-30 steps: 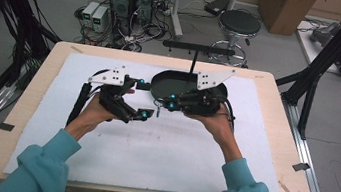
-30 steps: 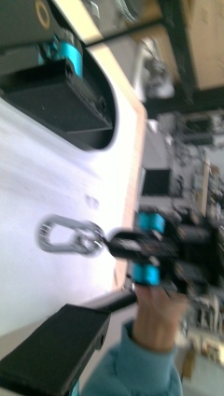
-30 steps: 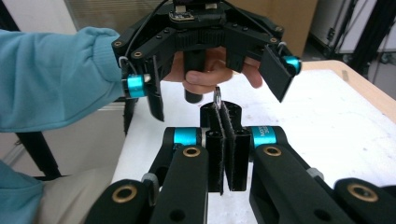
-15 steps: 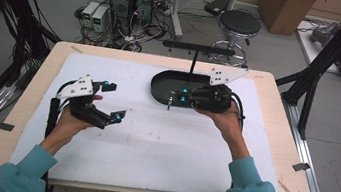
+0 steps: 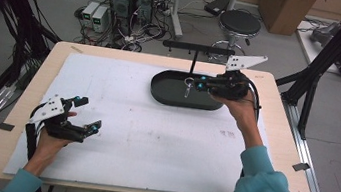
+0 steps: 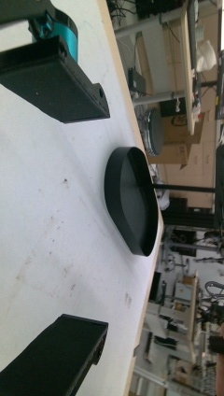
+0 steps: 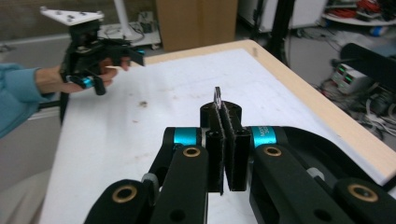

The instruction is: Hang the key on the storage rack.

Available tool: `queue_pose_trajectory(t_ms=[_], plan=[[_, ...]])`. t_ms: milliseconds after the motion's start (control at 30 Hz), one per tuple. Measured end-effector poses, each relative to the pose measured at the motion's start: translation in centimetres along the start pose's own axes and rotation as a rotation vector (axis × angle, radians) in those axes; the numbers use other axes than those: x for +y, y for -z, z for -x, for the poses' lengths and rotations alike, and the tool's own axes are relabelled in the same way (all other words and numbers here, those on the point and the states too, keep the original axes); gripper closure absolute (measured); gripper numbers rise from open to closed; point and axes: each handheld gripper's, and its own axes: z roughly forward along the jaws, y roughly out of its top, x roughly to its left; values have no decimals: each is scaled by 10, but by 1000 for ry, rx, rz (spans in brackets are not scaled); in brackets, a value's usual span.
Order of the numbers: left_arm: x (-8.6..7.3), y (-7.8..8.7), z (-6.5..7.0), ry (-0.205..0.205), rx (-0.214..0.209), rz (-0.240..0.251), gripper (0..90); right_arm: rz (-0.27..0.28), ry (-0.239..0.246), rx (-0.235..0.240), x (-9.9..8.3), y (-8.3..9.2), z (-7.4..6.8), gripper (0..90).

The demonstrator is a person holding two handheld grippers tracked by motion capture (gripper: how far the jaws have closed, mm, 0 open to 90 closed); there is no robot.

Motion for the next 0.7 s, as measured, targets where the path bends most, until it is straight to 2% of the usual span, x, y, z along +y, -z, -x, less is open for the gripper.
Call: queue_pose_trajectory(t_ms=[233, 367, 467, 600, 667, 700], plan=[[-19, 14, 2, -6, 59, 24, 17, -33, -6, -56, 12, 7, 18, 892], [-23, 18, 2, 0, 71, 39, 17, -49, -19, -84, 16, 11, 29, 892], [-25, 19, 0, 25, 72, 45, 17, -63, -29, -103, 18, 13, 39, 892], [-26, 20, 1, 13, 86, 79, 17, -86, -51, -129, 21, 14, 50, 892], [-28, 21, 1, 18, 98, 94, 17, -114, -37, -151, 23, 13, 56, 892], [-29, 21, 1, 18, 99, 96, 17, -111, -51, -151, 24, 14, 58, 892]])
